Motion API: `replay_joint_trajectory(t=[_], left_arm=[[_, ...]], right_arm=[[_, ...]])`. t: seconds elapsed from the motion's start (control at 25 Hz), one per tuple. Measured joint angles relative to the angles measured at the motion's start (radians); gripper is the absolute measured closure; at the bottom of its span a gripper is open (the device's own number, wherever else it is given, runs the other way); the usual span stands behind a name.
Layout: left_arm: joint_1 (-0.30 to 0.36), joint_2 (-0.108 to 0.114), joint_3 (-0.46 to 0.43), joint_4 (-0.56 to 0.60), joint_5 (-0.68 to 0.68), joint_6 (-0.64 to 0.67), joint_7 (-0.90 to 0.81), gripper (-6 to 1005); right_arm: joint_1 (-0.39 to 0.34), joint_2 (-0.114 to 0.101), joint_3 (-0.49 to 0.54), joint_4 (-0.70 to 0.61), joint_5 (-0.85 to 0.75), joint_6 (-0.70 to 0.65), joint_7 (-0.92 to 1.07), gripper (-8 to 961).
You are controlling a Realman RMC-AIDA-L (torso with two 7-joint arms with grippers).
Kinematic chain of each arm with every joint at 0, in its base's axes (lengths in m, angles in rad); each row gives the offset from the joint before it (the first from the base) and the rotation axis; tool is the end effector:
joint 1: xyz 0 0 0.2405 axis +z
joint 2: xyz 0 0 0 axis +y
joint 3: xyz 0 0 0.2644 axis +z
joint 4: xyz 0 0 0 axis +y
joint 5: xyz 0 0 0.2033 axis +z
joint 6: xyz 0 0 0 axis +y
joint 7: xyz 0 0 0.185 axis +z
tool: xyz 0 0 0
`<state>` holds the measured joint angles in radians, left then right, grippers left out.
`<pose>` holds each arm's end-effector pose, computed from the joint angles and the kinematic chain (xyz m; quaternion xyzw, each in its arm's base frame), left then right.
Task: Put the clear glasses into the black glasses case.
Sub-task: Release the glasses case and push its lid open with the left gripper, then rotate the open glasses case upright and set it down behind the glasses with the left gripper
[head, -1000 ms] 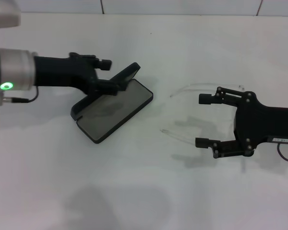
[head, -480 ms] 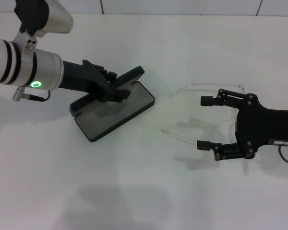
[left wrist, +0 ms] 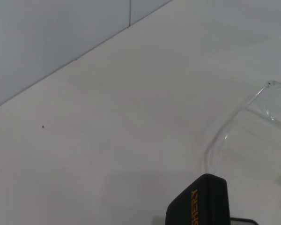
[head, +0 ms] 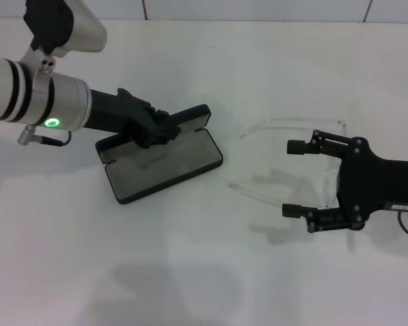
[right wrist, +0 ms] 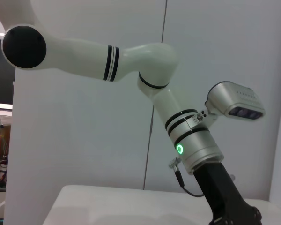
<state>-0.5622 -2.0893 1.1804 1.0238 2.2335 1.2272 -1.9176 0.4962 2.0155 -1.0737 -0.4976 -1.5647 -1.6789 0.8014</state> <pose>-0.2249 0.3905 -0.0581 -0.9593 -0.2147 -0.0105 0.1831 0.2134 0.3037 -0.0502 -0.9384 -0.0530 0.3261 0.1014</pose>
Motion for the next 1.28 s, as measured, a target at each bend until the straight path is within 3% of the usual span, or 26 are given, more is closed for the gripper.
replay_joint_trajectory(t=[0.24, 0.72, 0.92, 1.28], left_arm=[[0.008, -0.001, 0.018, 0.051, -0.005, 0.005, 0.009, 705], [-0.021, -0.003, 0.318, 0.147, -0.015, -0.068, 0.014, 794], [-0.050, -0.003, 0.408, 0.150, -0.014, -0.124, 0.025, 761], [-0.056, -0.003, 0.487, 0.178, -0.001, -0.131, 0.033, 702]], right_arm=[[-0.014, 0.000, 0.000, -0.004, 0.000, -0.003, -0.008, 81], [-0.042, 0.006, -0.003, 0.005, 0.000, -0.010, -0.064, 81], [-0.060, 0.006, -0.003, 0.008, 0.000, -0.016, -0.085, 81], [-0.085, 0.005, 0.000, 0.033, 0.007, -0.036, -0.087, 80]])
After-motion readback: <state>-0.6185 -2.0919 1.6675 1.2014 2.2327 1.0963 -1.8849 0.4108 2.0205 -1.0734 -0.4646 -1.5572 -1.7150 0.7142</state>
